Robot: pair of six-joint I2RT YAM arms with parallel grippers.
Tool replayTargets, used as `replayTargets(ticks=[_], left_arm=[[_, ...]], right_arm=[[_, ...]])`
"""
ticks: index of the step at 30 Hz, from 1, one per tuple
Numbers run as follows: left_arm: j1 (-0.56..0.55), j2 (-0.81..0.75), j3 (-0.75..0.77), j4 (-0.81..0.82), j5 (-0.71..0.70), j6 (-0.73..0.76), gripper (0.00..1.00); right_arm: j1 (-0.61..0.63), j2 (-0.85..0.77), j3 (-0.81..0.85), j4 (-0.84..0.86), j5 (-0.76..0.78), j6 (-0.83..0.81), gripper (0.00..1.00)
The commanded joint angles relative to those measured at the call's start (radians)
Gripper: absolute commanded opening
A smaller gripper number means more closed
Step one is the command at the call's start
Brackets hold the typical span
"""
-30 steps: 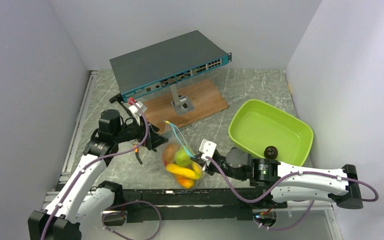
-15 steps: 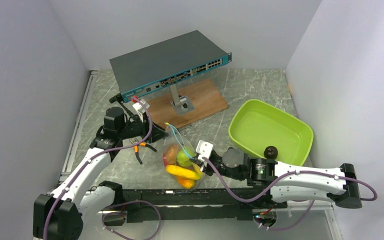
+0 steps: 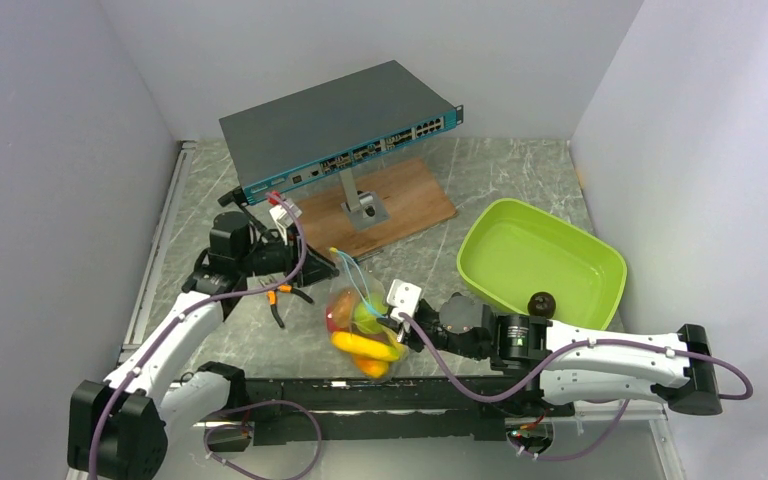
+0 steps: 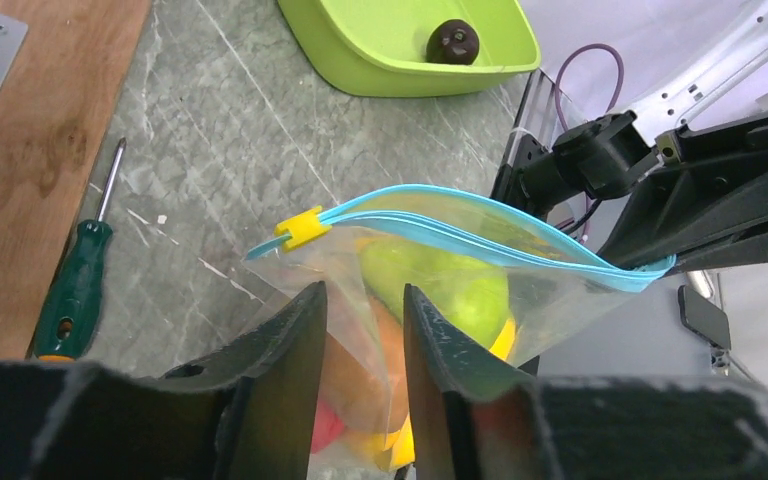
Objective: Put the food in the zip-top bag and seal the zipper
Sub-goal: Adjust the zipper food storage bag at the center of the board.
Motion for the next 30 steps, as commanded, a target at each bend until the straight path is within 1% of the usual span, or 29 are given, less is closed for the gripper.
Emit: replayTargets(ticks=[1,3,6,8,9,13,14,16,18,19,20,21,22,23,24,26,30], left_arm=[[0.001,-0.010,0.025,-0.051,0.007,0.043,0.41],[0.001,0.022,0.046,-0.102,-0.014,0.065,0.45],[0.001,0.066,0.073,-0.143,-0.085,0.053,0.59],[0.001,0.092,0.089,-0.148,-0.052,0.055,0.59],[0.001,0.096,0.088,-0.135,-0.032,0.048,0.55],[0.001,0.062,0.065,-0.069,0.027,0.032,0.18],[0.001,0.054,0.062,-0.070,0.034,0.039,0.11],[0.002,0.051,0.064,-0.089,0.044,0.054,0.08],[0.001,0.052,0.060,-0.088,0.058,0.055,0.05],[0.001,0.050,0.058,-0.084,0.061,0.054,0.04],[0.001,0.045,0.055,-0.082,0.060,0.054,0.02],[0.000,0.037,0.053,-0.083,0.054,0.055,0.00],[0.001,0.028,0.050,-0.084,0.045,0.056,0.00],[0.000,0.016,0.046,-0.082,0.041,0.056,0.00],[0.001,0.004,0.040,-0.078,0.039,0.053,0.00],[0.000,-0.022,0.030,-0.067,0.031,0.044,0.00],[0.000,-0.058,0.025,-0.082,0.023,0.063,0.00]], right_arm=[[-0.001,-0.024,0.042,0.026,0.001,0.012,0.00],[-0.001,-0.021,0.047,0.020,0.000,0.011,0.00],[-0.001,-0.020,0.048,0.021,-0.007,0.012,0.00],[-0.001,-0.021,0.045,0.024,-0.009,0.015,0.00],[-0.001,-0.022,0.045,0.024,-0.009,0.018,0.00],[-0.001,-0.021,0.055,0.003,0.018,0.035,0.00],[0.000,-0.020,0.061,-0.002,0.032,0.041,0.00],[-0.002,-0.011,0.088,-0.037,0.061,0.057,0.01],[0.000,0.013,0.126,-0.076,0.078,0.075,0.09],[0.000,0.035,0.148,-0.095,0.090,0.088,0.17],[0.000,0.057,0.169,-0.117,0.117,0.108,0.27],[0.000,0.079,0.196,-0.138,0.178,0.139,0.41],[0.001,0.109,0.226,-0.160,0.233,0.171,0.59],[-0.001,0.147,0.260,-0.190,0.285,0.202,0.73],[0.000,0.185,0.305,-0.225,0.322,0.230,0.83],[0.001,0.272,0.414,-0.315,0.381,0.268,0.89],[-0.002,0.409,0.544,-0.375,0.471,0.287,0.92]])
